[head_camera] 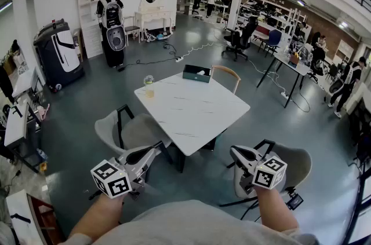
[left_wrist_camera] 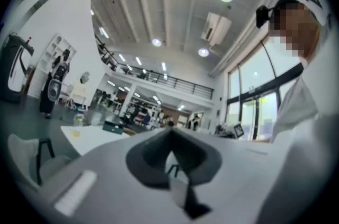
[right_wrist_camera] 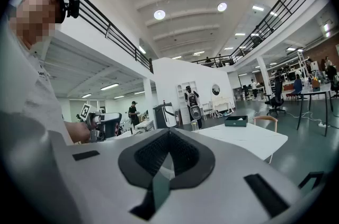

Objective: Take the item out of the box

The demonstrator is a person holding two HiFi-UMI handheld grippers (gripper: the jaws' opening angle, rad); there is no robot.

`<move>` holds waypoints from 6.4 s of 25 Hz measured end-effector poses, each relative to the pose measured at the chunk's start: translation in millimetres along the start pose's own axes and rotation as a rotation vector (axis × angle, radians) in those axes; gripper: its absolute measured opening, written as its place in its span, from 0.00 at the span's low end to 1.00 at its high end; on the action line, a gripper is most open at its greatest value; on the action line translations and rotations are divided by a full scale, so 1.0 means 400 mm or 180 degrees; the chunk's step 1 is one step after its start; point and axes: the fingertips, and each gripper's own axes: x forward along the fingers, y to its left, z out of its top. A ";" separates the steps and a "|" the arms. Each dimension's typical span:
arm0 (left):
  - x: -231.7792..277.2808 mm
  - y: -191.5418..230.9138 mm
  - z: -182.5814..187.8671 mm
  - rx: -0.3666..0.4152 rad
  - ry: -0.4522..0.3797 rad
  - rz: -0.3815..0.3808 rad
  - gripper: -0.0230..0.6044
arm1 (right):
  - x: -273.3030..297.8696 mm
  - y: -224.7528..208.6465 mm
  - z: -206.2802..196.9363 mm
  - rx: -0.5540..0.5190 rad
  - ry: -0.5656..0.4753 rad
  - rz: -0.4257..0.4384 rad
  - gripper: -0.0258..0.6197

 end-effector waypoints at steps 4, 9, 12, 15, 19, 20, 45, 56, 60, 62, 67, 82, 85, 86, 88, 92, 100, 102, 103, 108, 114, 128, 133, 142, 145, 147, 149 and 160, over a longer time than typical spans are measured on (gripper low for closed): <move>0.003 0.003 0.007 -0.0010 -0.0032 0.0005 0.04 | 0.006 0.003 0.018 0.0004 -0.0002 0.0021 0.05; 0.011 -0.005 0.006 0.0013 -0.0024 -0.0021 0.04 | 0.004 -0.003 0.027 -0.0029 -0.0034 0.0042 0.05; 0.020 -0.005 0.005 0.0008 -0.0019 -0.0028 0.04 | 0.007 -0.009 0.029 -0.0038 -0.0033 0.0058 0.05; 0.026 -0.005 0.007 0.0002 -0.0008 -0.0032 0.04 | 0.010 -0.011 0.035 0.0033 -0.0061 0.0090 0.05; 0.039 -0.019 0.006 0.0013 0.0009 -0.0050 0.04 | 0.000 -0.017 0.042 0.0129 -0.0117 0.0102 0.05; 0.043 -0.024 0.004 0.0020 0.0013 -0.0056 0.04 | -0.005 -0.019 0.042 0.0125 -0.0119 0.0101 0.05; 0.233 -0.277 -0.074 0.0075 0.0059 -0.0025 0.04 | -0.255 -0.170 0.043 0.0172 -0.0229 0.0213 0.05; 0.310 -0.308 -0.102 0.0058 0.0143 -0.0118 0.04 | -0.294 -0.232 0.029 0.0228 -0.0222 0.0173 0.05; 0.318 -0.269 -0.102 0.0043 0.0141 -0.0131 0.04 | -0.260 -0.250 0.021 0.0258 -0.0216 0.0149 0.05; 0.327 -0.241 -0.098 0.0039 0.0129 -0.0156 0.04 | -0.235 -0.264 0.018 0.0263 -0.0200 0.0124 0.05; 0.356 -0.141 -0.066 0.0027 0.0085 -0.0256 0.04 | -0.151 -0.297 0.030 0.0222 -0.0155 0.0039 0.05; 0.465 0.279 0.071 0.0058 0.0135 -0.0613 0.04 | 0.255 -0.415 0.131 0.0255 -0.0165 -0.0274 0.05; 0.470 0.355 0.081 0.0042 0.0147 -0.0650 0.04 | 0.330 -0.429 0.140 0.0256 -0.0153 -0.0308 0.05; 0.472 0.379 0.085 0.0032 0.0147 -0.0660 0.04 | 0.353 -0.435 0.142 0.0247 -0.0153 -0.0311 0.05; 0.477 0.423 0.093 0.0014 0.0145 -0.0679 0.04 | 0.398 -0.439 0.153 0.0248 -0.0134 -0.0329 0.05; 0.480 0.493 0.110 0.0012 0.0150 -0.0694 0.04 | 0.465 -0.447 0.174 0.0253 -0.0098 -0.0372 0.05; 0.483 0.596 0.118 -0.0042 0.0129 -0.0691 0.04 | 0.553 -0.476 0.190 0.0212 -0.0063 -0.0419 0.05; 0.487 0.615 0.117 -0.0055 0.0120 -0.0683 0.04 | 0.570 -0.484 0.192 0.0215 -0.0047 -0.0430 0.05; 0.488 0.621 0.118 -0.0056 0.0114 -0.0681 0.04 | 0.576 -0.489 0.192 0.0217 -0.0038 -0.0431 0.05; 0.483 0.643 0.120 -0.0058 0.0114 -0.0631 0.04 | 0.602 -0.504 0.179 0.0243 0.0030 -0.0395 0.05; 0.479 0.678 0.115 -0.0071 0.0138 -0.0487 0.04 | 0.655 -0.530 0.181 0.0239 0.0043 -0.0253 0.05; 0.606 0.692 0.079 -0.0137 0.0251 0.0032 0.04 | 0.720 -0.756 0.161 0.0479 -0.0065 0.0186 0.05; 0.739 0.699 0.042 -0.0219 0.0307 0.0225 0.04 | 0.734 -0.895 0.129 0.0545 -0.0004 0.0323 0.05; 1.000 0.745 -0.077 -0.0177 0.0785 0.0574 0.04 | 0.745 -1.192 0.052 0.0771 -0.0167 0.0324 0.05; 1.050 0.767 -0.076 -0.0228 0.0767 0.0687 0.04 | 0.744 -1.255 0.034 0.0861 -0.0206 0.0286 0.05; 1.079 0.781 -0.074 -0.0193 0.0778 0.0715 0.04 | 0.746 -1.285 0.029 0.0883 -0.0220 0.0265 0.05; 1.100 0.795 -0.075 -0.0143 0.0803 0.0717 0.04 | 0.751 -1.304 0.026 0.0889 -0.0225 0.0249 0.05; 1.149 0.956 -0.076 0.0001 0.0752 0.0390 0.04 | 0.869 -1.318 0.022 0.0777 -0.0118 -0.0053 0.05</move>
